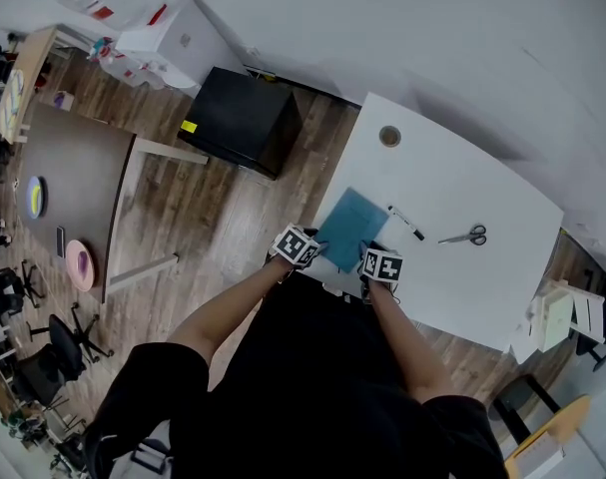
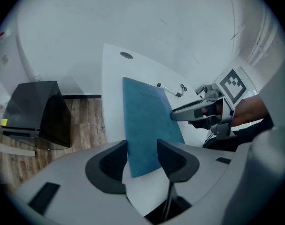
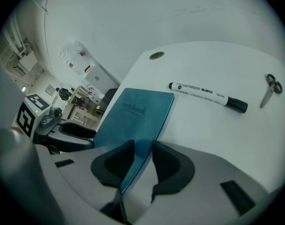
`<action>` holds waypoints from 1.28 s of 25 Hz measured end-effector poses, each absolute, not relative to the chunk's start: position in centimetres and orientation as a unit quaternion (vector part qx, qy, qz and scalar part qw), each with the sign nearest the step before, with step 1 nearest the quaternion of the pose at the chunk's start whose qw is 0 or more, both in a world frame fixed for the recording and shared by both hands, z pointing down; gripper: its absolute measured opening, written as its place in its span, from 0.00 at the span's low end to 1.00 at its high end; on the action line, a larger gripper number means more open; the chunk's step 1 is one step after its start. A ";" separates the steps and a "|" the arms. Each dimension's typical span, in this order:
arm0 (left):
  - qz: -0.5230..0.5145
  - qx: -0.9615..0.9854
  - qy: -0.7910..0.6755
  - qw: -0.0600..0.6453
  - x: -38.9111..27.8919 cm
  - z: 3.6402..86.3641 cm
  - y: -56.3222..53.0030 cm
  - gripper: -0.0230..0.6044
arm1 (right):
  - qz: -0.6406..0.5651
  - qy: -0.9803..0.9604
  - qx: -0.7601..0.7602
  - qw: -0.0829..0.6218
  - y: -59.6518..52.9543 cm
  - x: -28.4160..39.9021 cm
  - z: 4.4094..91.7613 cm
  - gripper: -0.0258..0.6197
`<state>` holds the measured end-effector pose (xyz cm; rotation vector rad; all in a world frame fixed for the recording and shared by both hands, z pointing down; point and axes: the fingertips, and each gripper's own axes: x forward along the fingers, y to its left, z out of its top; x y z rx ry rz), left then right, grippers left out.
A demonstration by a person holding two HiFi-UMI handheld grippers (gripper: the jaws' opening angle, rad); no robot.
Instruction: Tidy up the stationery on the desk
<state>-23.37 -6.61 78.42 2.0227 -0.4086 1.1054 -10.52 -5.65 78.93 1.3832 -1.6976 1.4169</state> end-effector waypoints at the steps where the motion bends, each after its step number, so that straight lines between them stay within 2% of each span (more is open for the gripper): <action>1: 0.435 0.796 -0.161 0.389 -23.4 78.4 -6.6 0.36 | 0.524 -0.628 0.511 0.264 -5.7 -10.5 78.9 0.24; 23: 0.423 0.796 -0.167 0.399 -23.4 78.5 -7.2 0.36 | 0.510 -0.634 0.519 0.264 -6.9 -10.5 78.8 0.24; 32: 0.409 0.800 -0.177 0.402 -22.4 78.5 -9.0 0.36 | 0.516 -0.623 0.539 0.234 -10.3 -9.4 78.6 0.24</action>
